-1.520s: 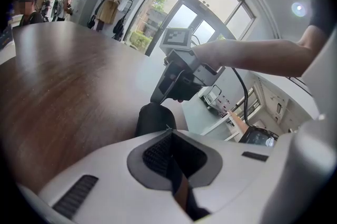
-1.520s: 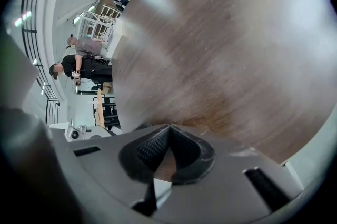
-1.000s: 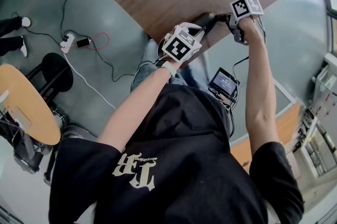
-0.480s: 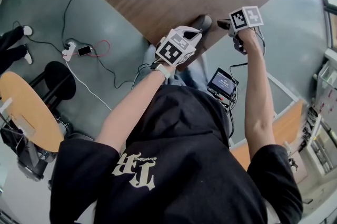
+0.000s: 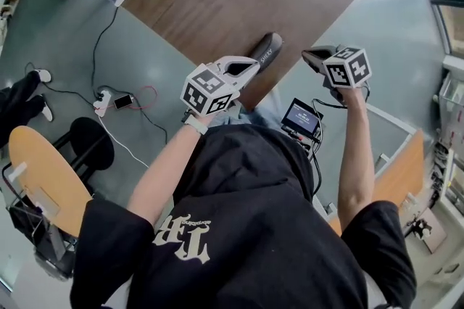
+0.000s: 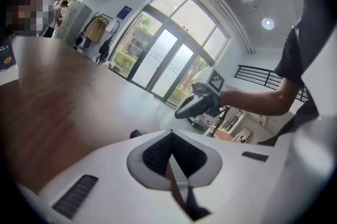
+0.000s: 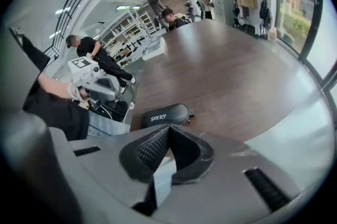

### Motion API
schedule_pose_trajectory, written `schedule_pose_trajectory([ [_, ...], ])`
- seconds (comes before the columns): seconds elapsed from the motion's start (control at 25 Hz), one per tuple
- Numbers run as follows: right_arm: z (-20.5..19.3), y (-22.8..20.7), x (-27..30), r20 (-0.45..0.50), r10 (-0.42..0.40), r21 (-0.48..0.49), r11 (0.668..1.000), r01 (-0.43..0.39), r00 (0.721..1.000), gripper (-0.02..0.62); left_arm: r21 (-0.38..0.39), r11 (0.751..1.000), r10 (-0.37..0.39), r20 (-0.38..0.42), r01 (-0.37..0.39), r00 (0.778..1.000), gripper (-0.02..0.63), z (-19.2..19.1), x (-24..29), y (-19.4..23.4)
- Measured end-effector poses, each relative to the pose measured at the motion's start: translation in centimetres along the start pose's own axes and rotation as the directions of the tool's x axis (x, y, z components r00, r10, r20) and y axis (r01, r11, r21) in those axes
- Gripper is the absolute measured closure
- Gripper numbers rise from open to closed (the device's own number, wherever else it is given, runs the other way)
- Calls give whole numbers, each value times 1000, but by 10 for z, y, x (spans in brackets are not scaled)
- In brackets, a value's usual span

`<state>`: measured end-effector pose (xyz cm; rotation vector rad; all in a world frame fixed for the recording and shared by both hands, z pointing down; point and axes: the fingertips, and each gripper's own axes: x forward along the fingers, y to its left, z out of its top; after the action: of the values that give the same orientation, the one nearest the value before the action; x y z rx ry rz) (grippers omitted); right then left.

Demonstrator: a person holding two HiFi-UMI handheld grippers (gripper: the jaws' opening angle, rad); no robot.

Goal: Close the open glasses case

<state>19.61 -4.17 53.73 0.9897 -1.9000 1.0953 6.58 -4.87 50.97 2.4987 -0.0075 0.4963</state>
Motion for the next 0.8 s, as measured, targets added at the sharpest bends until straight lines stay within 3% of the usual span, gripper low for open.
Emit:
schedule_pose_trajectory([
  [0.12,-3,28,-26,33,-59,-139,988,63,998,611,14,1000,5,54,-6,999,603,10,-34,-5],
  [0.32,-23,64,-75,68,-180,-320,928,192,981,611,24,999,43,123,-46,991,603,19,-70,-26],
  [0.64,-69,96,-127,231,-174,-376,892,253,957,611,52,984,160,190,-172,969,603,5,-88,-74],
  [0.8,-114,92,-162,278,-196,-385,874,296,940,611,77,960,233,304,-268,924,603,9,-84,-112],
])
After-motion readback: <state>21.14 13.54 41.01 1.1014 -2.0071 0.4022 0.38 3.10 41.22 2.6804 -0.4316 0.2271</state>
